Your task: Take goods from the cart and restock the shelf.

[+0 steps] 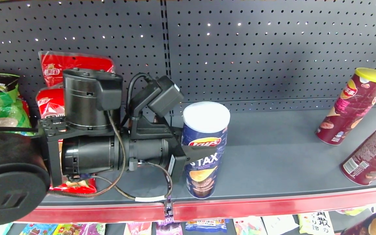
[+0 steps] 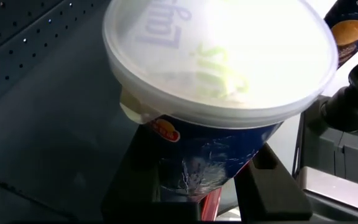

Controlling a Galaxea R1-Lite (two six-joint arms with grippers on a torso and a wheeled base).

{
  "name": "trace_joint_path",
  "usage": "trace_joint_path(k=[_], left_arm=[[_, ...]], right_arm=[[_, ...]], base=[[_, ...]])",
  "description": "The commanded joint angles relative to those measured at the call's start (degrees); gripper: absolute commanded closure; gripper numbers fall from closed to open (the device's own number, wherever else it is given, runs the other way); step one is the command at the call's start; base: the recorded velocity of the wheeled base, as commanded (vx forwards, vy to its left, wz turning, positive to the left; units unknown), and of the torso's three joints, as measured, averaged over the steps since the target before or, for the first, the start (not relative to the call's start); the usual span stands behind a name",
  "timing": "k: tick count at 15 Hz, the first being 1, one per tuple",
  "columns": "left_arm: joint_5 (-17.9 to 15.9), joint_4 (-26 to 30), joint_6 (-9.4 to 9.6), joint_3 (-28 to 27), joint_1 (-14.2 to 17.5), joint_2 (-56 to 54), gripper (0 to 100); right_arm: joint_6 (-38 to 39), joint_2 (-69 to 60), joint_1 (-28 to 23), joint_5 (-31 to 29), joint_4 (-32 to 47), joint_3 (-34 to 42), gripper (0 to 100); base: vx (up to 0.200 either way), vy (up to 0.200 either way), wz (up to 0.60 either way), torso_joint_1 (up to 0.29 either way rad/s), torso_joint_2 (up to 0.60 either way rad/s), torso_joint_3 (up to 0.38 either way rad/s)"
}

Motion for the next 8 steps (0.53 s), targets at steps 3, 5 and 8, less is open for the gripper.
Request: trace_joint_path(k=[3,5,8], left_arm=[[0.1,0.0,0.02,0.8,-0.1,-0.6,100],[0.1,0.0,0.02,2.1,-0.5,-1.2,0],[0.4,0.0,-0.07,2.6,-0.6,-1.9,0]], right_arm=[[0.0,0.2,0.0,0.0,0.0,0.0,100],[0.0,0.1,0.0,0.0,-0.1,-0.1,100],[-0.1,1.1,0.1,0.2,-0.1,-0.7,100]], base=[[0.0,0.0,0.0,0.0,0.0,0.0],[0.0,0.0,0.0,0.0,0.0,0.0],[0.0,0.0,0.0,0.0,0.0,0.0]])
